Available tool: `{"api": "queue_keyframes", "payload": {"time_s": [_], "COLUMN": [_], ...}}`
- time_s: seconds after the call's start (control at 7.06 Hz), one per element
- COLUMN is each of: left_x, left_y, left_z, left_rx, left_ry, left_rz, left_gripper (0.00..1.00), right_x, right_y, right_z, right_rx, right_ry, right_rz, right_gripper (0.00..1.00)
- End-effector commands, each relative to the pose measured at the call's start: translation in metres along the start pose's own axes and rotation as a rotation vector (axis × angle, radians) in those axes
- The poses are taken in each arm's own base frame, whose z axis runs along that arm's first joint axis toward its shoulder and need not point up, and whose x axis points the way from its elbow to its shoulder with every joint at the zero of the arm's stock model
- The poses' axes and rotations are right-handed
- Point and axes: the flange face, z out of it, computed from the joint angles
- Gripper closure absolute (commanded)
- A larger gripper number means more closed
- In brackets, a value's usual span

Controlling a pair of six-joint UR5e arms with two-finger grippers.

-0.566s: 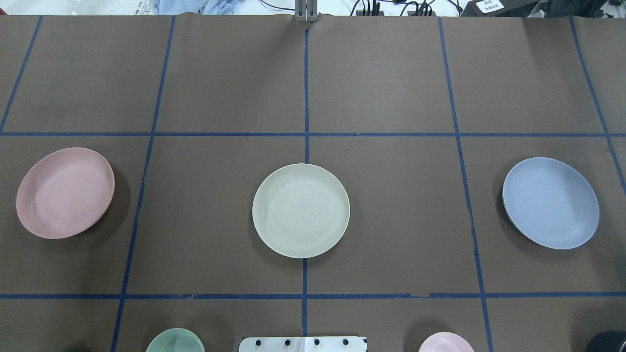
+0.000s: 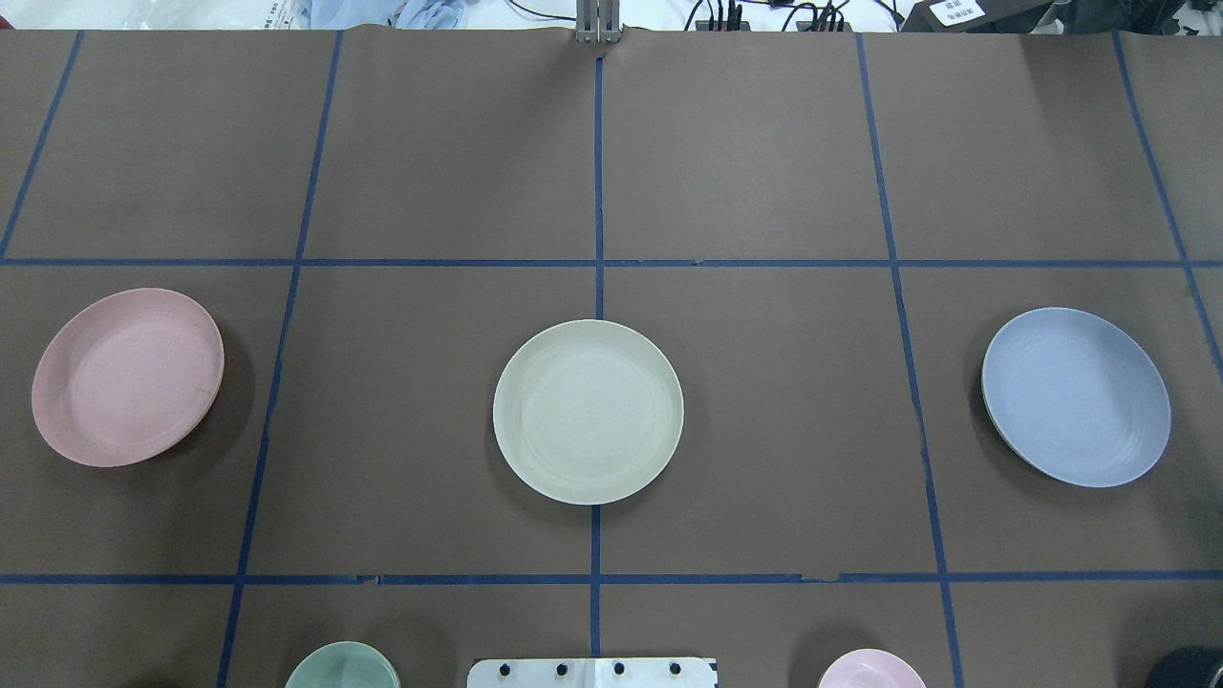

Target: Stack three plates with pink and blue

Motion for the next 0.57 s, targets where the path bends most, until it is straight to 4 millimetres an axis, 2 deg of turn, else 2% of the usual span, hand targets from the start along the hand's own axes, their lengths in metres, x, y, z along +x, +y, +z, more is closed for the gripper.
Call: {"api": "queue_keyframes", "payload": {"time_s": [0.0,0.14,0.28,0.42], "left_x": [0.021,0.037,0.034,0.033], "left_y": [-0.022,-0.032,-0.034,-0.033], "left_z": [-0.02,-0.038,-0.031,-0.028], "left_rx": [0.157,0.313,0.346,0.352], "left_ry": [0.001,-0.008,0.004,0.032], "left_rz": [0.15,0.294,0.312,0.237], "left_gripper": [0.0,0.0,0.0,0.0], "right_x": [-0.016,-0.024,-0.031,-0.046], "right_y": [-0.013,-0.018,-0.019,-0.021], "right_z": [-0.017,-0.025,-0.027,-0.018], "right_rx": [0.151,0.229,0.257,0.238], "right_ry": [0.006,0.015,0.0,-0.054], "right_rz": [-0.133,-0.212,-0.241,-0.272], "right_gripper": [0.0,0.0,0.0,0.0]}}
